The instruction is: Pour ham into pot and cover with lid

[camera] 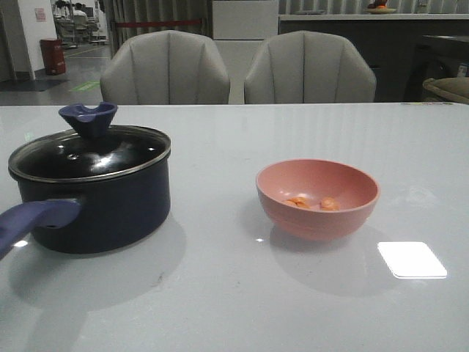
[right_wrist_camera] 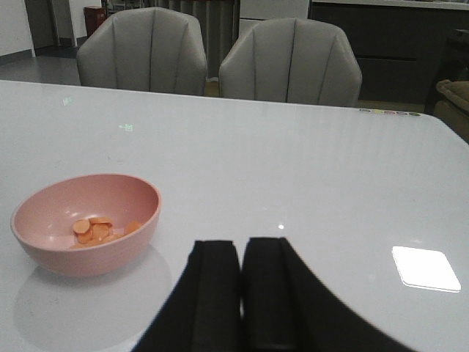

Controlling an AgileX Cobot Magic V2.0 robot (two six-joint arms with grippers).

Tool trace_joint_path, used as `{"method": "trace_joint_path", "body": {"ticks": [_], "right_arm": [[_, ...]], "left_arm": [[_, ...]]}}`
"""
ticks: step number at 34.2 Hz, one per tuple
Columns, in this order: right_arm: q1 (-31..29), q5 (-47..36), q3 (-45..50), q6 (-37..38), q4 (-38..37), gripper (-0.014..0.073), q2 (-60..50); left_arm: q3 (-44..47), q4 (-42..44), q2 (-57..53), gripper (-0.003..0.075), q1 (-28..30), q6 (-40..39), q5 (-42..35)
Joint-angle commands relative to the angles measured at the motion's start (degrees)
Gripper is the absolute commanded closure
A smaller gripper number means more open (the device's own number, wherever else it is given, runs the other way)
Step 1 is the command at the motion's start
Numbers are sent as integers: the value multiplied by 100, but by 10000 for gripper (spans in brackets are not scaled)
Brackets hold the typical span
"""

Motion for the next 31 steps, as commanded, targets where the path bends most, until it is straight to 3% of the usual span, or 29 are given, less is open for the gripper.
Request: {"method": "trace_joint_path", "body": {"ticks": [1, 10, 19, 31], "right_arm": [[-4, -480, -30, -14, -73, 435, -117], [-4, -480, -30, -14, -73, 435, -117], [-4, -480, -30, -14, -73, 435, -117], [-4, -480, -30, -14, -73, 435, -122]], "left_arm": [[-479, -112, 452, 114, -321, -29, -423], [-1564, -98, 1837, 114, -619, -319, -180], [-2609, 708, 2777, 114, -619, -1092, 830], [-3511, 680, 3597, 114, -619, -1114, 1793]]}}
